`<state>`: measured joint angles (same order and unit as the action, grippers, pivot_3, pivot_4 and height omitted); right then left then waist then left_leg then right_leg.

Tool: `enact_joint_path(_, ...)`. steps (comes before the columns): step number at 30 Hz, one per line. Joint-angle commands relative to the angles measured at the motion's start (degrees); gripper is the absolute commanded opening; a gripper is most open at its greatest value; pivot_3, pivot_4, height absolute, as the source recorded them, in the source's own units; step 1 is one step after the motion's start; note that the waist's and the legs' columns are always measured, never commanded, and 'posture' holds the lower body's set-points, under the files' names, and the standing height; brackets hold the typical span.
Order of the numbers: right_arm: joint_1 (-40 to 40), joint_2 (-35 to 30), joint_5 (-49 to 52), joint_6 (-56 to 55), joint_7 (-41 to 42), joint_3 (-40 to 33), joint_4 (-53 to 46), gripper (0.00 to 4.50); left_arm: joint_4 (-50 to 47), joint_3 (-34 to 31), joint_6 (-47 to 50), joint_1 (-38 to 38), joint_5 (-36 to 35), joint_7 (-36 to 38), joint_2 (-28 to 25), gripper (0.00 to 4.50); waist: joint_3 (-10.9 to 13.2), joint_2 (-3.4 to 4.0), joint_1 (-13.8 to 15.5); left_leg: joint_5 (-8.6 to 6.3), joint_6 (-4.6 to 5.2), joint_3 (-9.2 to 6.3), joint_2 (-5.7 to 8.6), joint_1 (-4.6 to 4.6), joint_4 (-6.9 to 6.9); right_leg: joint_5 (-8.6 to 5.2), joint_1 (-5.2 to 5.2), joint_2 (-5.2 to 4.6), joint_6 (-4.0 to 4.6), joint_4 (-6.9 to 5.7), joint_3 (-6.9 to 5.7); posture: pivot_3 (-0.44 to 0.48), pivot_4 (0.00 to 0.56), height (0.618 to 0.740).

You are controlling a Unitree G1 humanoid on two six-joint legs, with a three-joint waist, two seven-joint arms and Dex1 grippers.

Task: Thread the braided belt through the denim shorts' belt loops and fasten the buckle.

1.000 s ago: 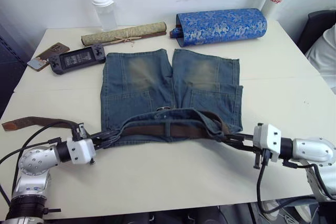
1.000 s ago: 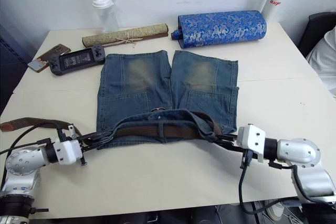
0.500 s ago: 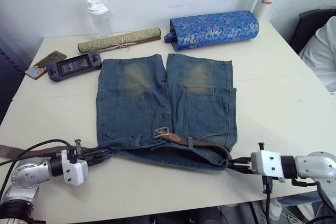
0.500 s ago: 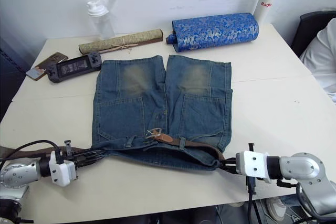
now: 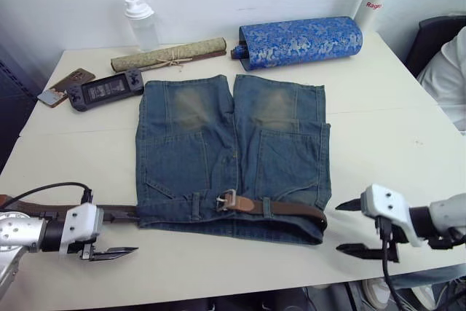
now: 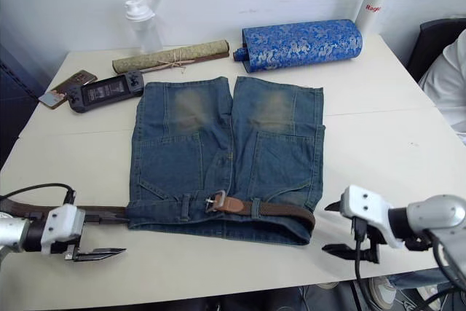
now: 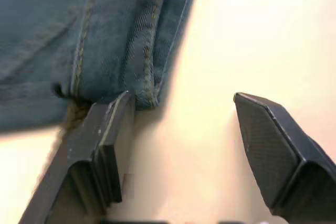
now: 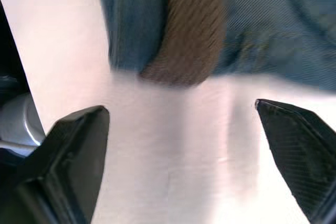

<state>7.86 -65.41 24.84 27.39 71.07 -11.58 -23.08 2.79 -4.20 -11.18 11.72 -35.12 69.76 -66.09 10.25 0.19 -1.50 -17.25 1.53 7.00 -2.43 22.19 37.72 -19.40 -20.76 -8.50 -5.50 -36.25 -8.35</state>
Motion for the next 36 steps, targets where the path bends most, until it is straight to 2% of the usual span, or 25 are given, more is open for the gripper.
enact_joint_path(1,-1.84,-2.89,10.01,8.53,4.39,-5.54,-3.07,4.44,-5.25,-5.75,15.86,-1.27,-9.66,1.66,-1.89,3.3,0.22,0.04,0.17,0.0,-0.01,-0.04,-0.01,0.04,0.0,0.0,0.0,0.01,0.01,0.02,-0.05,0.0,0.15,0.717)
enact_joint_path(2,-2.19,-3.26,11.47,10.03,4.88,-6.22,-3.25,4.44,-5.62,-6.62,17.97,-1.77,-10.13,1.84,-1.68,3.3,0.31,0.03,0.16,0.0,0.0,-0.06,0.0,0.08,0.0,-0.01,0.0,0.02,0.01,0.05,-0.08,0.0,0.15,0.717)
enact_joint_path(4,-8.28,-2.19,16.35,13.46,3.58,-6.69,-1.2,4.44,-2.34,-6.94,23.92,-7.19,-11.32,1.25,-0.6,3.3,0.5,0.01,0.16,0.01,0.0,-0.06,0.01,0.08,0.0,0.0,0.02,0.04,0.01,0.07,-0.1,0.0,0.15,0.717)
enact_joint_path(7,-19.8,3.88,18.61,16.61,-4.51,-4.25,2.09,4.44,2.58,-6.57,28.32,-15.46,-9.92,-1.83,3.28,3.3,0.58,-0.01,0.09,0.08,0.0,-0.06,0.04,0.08,0.09,0.03,0.02,0.05,-0.03,0.01,-0.09,0.0,0.15,0.717)
enact_joint_path(10,-30.23,13.06,11.8,19.81,-19.17,2.55,6.79,4.44,9.79,-4.63,29.21,-26.44,-3.62,-11.75,10.59,3.3,0.58,-0.19,0.05,0.27,-0.38,0.0,0.08,0.19,0.01,0.03,-0.17,0.06,-0.03,-0.06,-0.07,0.0,0.15,0.717)
enact_joint_path(12,-34.04,17.96,6.7,20.13,-26.42,6.39,10.0,4.44,13.05,-2.55,27.5,-31.42,2.17,-16.58,14.43,3.3,0.55,-0.31,0.07,0.42,-0.42,0.07,0.16,0.54,0.03,0.03,-0.59,0.05,-0.03,-0.29,-0.06,0.0,0.15,0.717)
enact_joint_path(13,-35.78,20.69,5.1,20.85,-29.5,7.97,11.94,4.44,14.29,-1.46,26.74,-33.49,4.73,-18.38,16.29,3.3,0.54,-0.37,0.08,0.61,-0.4,0.08,0.22,0.9,0.11,0.04,-0.91,0.08,-0.04,-0.65,-0.09,0.0,0.15,0.717)
enact_joint_path(15,-38.17,25.04,3.32,22.07,-33.26,10.04,15.31,4.44,15.47,0.71,27.16,-35.84,8.04,-19.54,18.68,3.3,0.58,-0.44,0.07,0.72,-0.33,0.13,0.46,1.07,0.13,0.05,-1.17,0.19,-0.07,-0.88,-0.24,0.0,0.15,0.717)
enact_joint_path(18,-40.59,28.43,-0.36,21.96,-35.74,13.0,20.76,4.44,16.05,3.83,26.67,-37.18,12.95,-19.83,20.96,3.3,0.59,-0.46,-0.02,0.82,-0.09,0.29,0.66,1.35,0.18,0.14,-1.42,0.05,-0.28,-0.9,-0.38,0.0,0.15,0.717)
enact_joint_path(23,-42.63,28.43,-3.65,24.28,-33.29,18.19,26.37,4.44,19.05,6.78,25.17,-38.11,18.29,-18.27,22.63,3.3,0.58,-0.48,0.07,0.86,0.04,0.28,0.7,1.35,0.25,0.19,-1.41,0.01,-0.38,-0.92,-0.32,0.0,0.15,0.717)
enact_joint_path(26,-43.23,27.63,-6.41,25.19,-30.76,22.56,30.16,4.5,21.1,7.57,24.53,-38.72,20.52,-16.88,23.04,2.52,0.52,-0.55,-0.02,0.86,0.04,0.3,0.68,1.08,0.25,0.19,-1.2,0.02,-0.37,-0.97,-0.3,0.0,0.15,0.717)
enact_joint_path(27,-43.29,27.52,-6.98,24.86,-29.8,23.49,30.9,3.92,21.65,7.59,24.07,-38.75,21.02,-16.47,23.21,1.94,0.42,-0.66,-0.02,0.85,0.04,0.25,0.65,0.97,0.24,0.18,-1.06,0.02,-0.36,-0.94,-0.33,0.0,0.15,0.717)
enact_joint_path(28,-43.4,27.57,-7.38,24.49,-29.09,24.01,31.42,3.69,22.2,7.55,23.56,-38.78,21.51,-16.18,23.4,1.65,0.35,-0.75,-0.01,0.84,0.03,0.19,0.65,0.92,0.24,0.18,-0.95,0.01,-0.36,-0.89,-0.38,0.0,0.15,0.717)
enact_joint_path(31,-43.94,28.31,-9.25,23.08,-28.17,24.85,33.08,2.34,23.13,7.43,22.9,-38.72,22.44,-15.55,23.93,0.31,0.12,-0.97,-0.01,0.75,0.01,0.06,0.65,0.92,0.24,0.18,-0.83,-0.01,-0.36,-0.8,-0.5,0.0,0.15,0.717)
enact_joint_path(32,-44.1,28.67,-9.8,22.56,-28.01,24.89,33.59,1.87,23.21,7.39,22.92,-38.65,22.58,-15.36,24.07,0.0,0.03,-0.99,-0.02,0.74,0.01,0.05,0.65,0.92,0.24,0.18,-0.81,-0.02,-0.36,-0.79,-0.53,0.0,0.15,0.717)
enact_joint_path(36,-47.52,32.01,-15.11,14.54,-30.27,25.71,40.97,0.13,23.7,7.82,22.2,-38.81,24.13,-16.6,25.94,0.0,-0.34,-1.02,-0.13,0.75,0.0,0.04,0.64,0.83,0.25,0.18,-0.71,-0.02,-0.36,-0.76,-0.57,0.0,0.15,0.717)
